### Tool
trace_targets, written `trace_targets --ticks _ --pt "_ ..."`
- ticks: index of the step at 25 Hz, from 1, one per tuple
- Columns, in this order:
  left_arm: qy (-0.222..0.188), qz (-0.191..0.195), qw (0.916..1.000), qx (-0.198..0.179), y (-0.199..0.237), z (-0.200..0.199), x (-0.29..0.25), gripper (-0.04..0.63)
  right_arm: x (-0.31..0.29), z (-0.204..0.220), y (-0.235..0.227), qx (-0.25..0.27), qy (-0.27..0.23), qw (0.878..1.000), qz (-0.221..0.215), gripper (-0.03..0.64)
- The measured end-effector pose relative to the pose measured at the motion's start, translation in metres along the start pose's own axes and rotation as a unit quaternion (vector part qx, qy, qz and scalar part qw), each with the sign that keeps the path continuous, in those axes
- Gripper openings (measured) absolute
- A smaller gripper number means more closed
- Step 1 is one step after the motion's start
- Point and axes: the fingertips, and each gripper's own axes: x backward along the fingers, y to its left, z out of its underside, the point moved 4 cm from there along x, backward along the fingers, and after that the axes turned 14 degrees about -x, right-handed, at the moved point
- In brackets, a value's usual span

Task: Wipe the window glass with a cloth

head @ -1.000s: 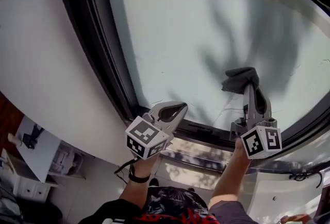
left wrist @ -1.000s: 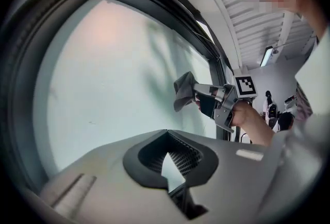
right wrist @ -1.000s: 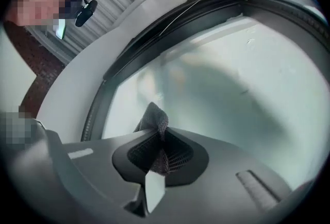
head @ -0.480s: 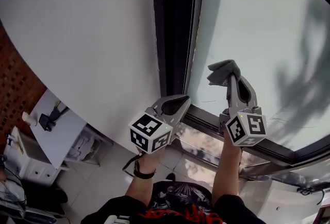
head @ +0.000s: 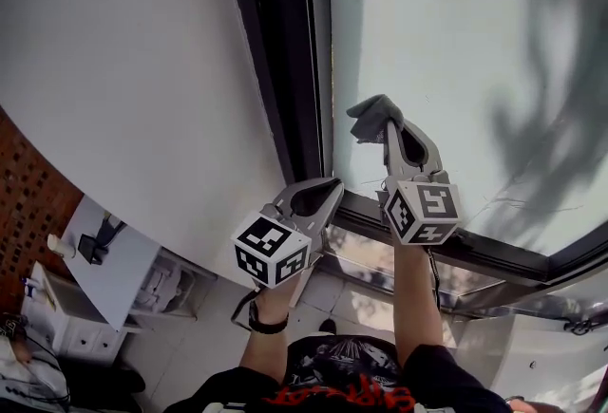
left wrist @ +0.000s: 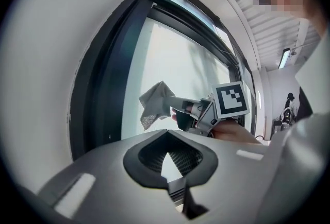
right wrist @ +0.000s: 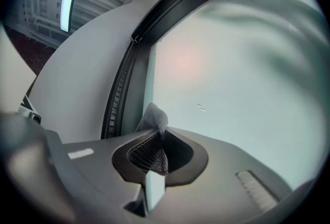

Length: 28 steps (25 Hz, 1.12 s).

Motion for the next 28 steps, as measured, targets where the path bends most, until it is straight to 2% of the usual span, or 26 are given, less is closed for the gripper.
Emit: trace_targets --ticks 6,14,22,28 --pt "-0.012 0.031 0.9994 -0.013 -0.049 -0.016 -0.046 -0.012 0.047 -0.028 -0.044 0.014 -0.007 1.0 0.012 0.015" --pt "-0.017 0.089 0.9943 -0.057 -0.164 -0.045 -0.137 -0.012 0.158 -0.096 -0.147 0.021 -0.043 0.998 0.051 0.018" --pt "-0.009 0.151 0.9847 -0.086 -0.295 -0.064 -0.226 -0.012 0.289 -0.154 -0.279 0.035 -0.068 0.987 0.141 0.018" --pt "-0.016 0.179 0.9794 -0.093 -0.36 -0.079 -0.27 -0.012 0.365 -0.188 -0.352 0.038 -0.082 0.974 0.206 0.018"
